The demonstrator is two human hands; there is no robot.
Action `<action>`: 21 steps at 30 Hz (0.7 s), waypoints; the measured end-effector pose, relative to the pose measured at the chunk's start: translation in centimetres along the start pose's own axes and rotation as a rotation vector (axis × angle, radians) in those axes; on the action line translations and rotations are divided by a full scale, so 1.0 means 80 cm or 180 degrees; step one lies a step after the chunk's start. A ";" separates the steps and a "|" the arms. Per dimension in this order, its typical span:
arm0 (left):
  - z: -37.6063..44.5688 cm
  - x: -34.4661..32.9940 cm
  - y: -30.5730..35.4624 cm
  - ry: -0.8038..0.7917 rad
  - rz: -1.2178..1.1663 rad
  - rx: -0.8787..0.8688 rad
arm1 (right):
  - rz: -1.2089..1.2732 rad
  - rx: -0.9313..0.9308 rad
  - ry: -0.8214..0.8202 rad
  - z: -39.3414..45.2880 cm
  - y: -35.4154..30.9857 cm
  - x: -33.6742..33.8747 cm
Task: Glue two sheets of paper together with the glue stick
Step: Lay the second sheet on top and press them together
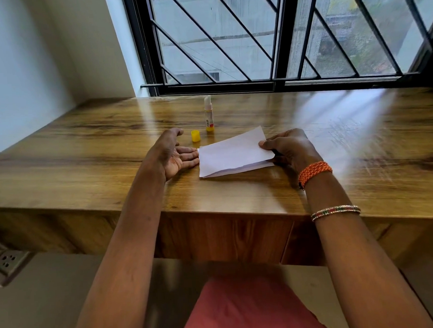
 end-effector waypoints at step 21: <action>-0.002 -0.003 0.007 0.0072 0.0501 0.0021 | -0.0758 0.0819 0.0110 -0.013 -0.040 -0.006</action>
Point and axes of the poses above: each hand's wrist, its own z-axis towards the middle knuckle, its own x-axis out of the back of the hand, y = z × x, the point moved 10 cm from there along z, towards the middle knuckle, and after that the axes turned 4 degrees about -z, right-handed, at the moved point
